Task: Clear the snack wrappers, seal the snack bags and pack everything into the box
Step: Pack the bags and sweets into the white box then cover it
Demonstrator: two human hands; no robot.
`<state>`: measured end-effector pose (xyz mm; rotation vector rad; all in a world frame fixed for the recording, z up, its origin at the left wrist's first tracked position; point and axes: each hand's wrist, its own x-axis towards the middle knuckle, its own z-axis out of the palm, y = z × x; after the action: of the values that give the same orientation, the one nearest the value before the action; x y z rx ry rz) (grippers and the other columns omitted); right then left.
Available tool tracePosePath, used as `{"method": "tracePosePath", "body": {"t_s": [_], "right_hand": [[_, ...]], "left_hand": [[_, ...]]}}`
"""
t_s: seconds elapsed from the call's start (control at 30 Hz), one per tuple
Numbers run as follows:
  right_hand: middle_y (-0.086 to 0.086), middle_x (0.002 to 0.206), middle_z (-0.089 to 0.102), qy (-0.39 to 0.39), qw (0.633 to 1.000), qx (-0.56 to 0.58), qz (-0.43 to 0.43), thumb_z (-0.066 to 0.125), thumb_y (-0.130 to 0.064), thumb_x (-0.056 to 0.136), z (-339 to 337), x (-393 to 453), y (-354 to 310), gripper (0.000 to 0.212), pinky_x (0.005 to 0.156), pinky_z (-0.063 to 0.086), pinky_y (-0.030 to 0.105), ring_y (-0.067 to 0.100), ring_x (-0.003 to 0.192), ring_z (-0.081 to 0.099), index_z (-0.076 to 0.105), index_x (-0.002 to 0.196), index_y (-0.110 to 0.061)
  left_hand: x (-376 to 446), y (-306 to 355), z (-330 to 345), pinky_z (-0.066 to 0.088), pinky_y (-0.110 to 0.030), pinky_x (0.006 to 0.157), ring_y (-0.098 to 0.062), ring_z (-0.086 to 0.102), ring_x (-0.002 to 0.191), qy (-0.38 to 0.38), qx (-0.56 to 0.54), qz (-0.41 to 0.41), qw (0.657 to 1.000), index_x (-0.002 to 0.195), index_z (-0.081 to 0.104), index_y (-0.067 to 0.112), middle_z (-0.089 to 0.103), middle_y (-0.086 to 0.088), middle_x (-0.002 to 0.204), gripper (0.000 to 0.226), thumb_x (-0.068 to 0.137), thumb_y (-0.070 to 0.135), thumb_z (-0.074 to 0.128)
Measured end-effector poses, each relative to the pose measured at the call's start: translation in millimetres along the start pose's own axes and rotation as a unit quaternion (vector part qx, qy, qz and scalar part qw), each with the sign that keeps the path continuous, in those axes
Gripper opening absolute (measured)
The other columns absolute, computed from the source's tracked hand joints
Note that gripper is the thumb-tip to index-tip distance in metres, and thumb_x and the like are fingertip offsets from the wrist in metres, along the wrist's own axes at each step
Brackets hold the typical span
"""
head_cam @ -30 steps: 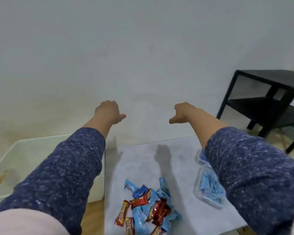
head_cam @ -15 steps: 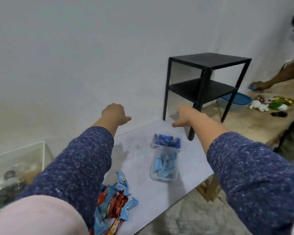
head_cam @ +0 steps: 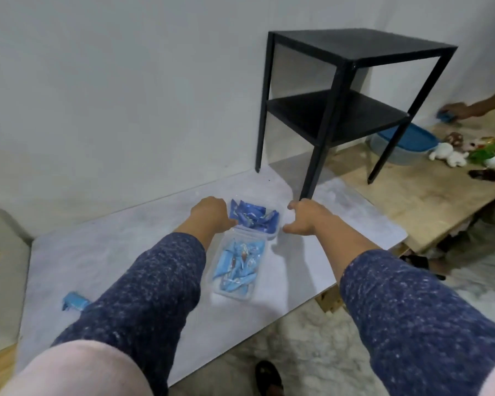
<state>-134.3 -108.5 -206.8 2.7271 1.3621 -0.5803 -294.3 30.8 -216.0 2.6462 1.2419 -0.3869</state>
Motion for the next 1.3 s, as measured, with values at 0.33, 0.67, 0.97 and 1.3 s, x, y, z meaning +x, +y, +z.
{"method": "tracePosePath", "body": {"t_s": [0.33,0.67,0.97,1.3], "right_hand": [[0.011,0.135,0.037,-0.1,0.989,0.0,-0.11,0.063,-0.039,0.08,33,121,28,0.062,0.097,0.046,0.039,0.032,0.12,0.048,0.043,0.135,-0.02],[0.017,0.128,0.046,-0.139,0.972,0.083,-0.169,0.069,-0.037,0.079,54,194,20,0.071,0.094,0.041,0.034,0.033,0.115,0.05,0.036,0.141,-0.029],[0.004,0.153,0.031,-0.173,0.959,0.178,-0.138,0.079,-0.048,0.068,59,216,23,0.113,0.058,0.057,0.03,0.032,0.104,0.061,0.0,0.147,-0.043],[-0.001,0.128,0.054,-0.073,0.961,0.251,-0.096,0.078,-0.051,0.066,31,165,7,0.105,0.078,0.058,0.04,0.026,0.107,0.059,0.015,0.148,-0.034]], "left_hand": [[82,40,65,0.044,-0.04,0.098,-0.032,0.048,0.121,-0.06,-0.107,-0.092,0.988,0.139,0.04,0.015,0.045,-0.016,0.134,0.064,0.089,0.052,0.051],[145,36,78,0.028,-0.047,0.113,-0.028,0.013,0.144,-0.058,-0.141,-0.106,0.983,0.148,0.021,0.019,0.015,-0.008,0.155,0.09,0.078,0.055,0.064],[160,26,87,0.035,-0.029,0.102,-0.03,0.043,0.129,-0.023,-0.328,-0.15,0.932,0.147,0.024,0.027,0.044,-0.01,0.143,0.081,0.081,0.03,0.07],[135,26,40,0.039,-0.025,0.093,-0.024,0.054,0.119,0.005,-0.331,-0.071,0.941,0.135,0.049,0.025,0.057,-0.01,0.131,0.059,0.081,0.036,0.071]]}}
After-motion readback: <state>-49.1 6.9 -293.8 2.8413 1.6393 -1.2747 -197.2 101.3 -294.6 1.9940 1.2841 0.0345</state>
